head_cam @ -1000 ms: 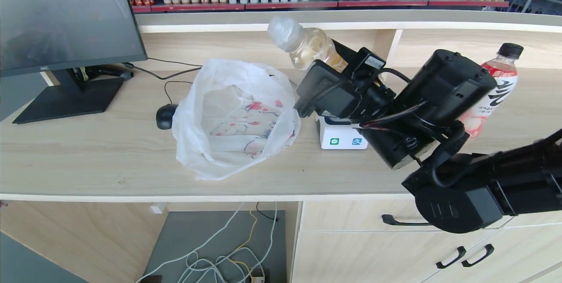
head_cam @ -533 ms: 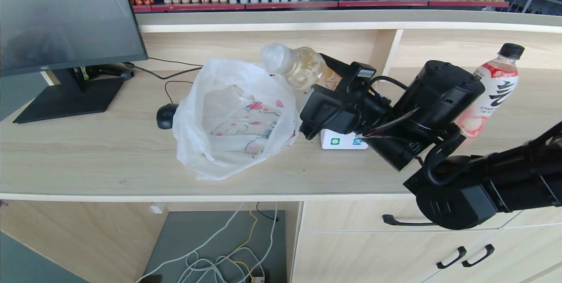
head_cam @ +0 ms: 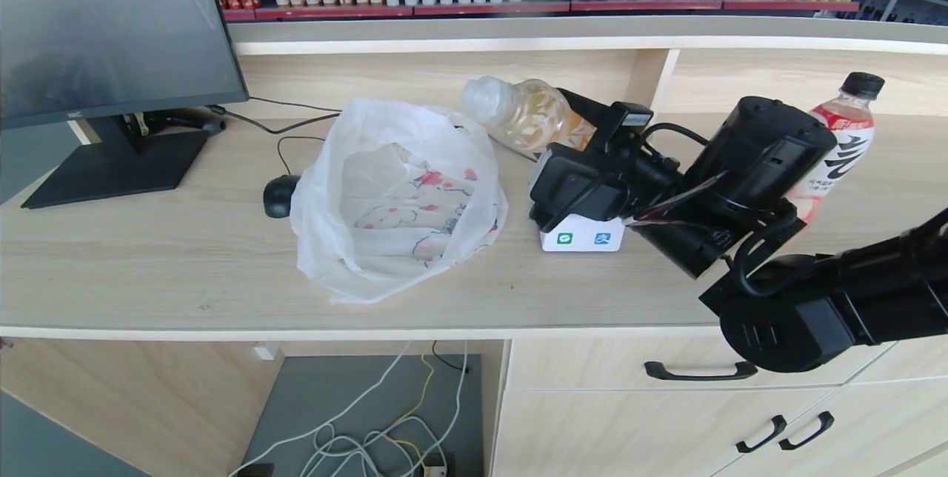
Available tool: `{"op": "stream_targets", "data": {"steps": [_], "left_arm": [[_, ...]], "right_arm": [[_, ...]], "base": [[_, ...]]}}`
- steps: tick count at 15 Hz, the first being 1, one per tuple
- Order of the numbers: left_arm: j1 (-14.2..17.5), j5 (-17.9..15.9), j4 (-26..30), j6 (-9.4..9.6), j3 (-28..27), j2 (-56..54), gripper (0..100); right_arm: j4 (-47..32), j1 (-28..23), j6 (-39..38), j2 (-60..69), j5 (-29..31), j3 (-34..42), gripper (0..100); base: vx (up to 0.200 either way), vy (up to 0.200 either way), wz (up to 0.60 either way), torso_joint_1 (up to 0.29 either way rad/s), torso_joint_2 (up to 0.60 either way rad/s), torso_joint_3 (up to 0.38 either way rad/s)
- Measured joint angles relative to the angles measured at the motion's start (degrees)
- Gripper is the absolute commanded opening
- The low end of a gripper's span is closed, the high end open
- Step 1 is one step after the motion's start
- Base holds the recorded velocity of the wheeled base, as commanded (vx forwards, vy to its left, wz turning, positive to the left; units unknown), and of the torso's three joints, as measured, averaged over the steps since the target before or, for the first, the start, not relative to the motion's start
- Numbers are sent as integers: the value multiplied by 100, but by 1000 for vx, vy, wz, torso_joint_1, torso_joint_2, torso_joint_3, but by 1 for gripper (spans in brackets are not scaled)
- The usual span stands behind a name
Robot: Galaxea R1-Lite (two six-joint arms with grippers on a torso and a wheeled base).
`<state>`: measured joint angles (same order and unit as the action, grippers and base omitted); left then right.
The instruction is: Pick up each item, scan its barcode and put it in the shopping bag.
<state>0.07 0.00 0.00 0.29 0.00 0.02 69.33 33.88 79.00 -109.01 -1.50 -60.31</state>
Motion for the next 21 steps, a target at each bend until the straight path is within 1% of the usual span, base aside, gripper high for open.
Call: {"op": "stream_targets", "data": {"steps": [6, 10, 21], "left_arm": [[0, 0, 0, -2, 0, 0, 100], [0, 0, 0, -2, 0, 0, 100], [0, 0, 0, -2, 0, 0, 100]], "right_arm": [[-9, 43, 55, -13, -17, 94, 0], [-5, 71, 54, -15, -161, 210, 0], [0, 74, 112, -52, -154, 204, 0]], "base": [[0, 0, 0, 0, 0, 0], [0, 0, 0, 0, 0, 0], [0, 0, 0, 0, 0, 0]]}}
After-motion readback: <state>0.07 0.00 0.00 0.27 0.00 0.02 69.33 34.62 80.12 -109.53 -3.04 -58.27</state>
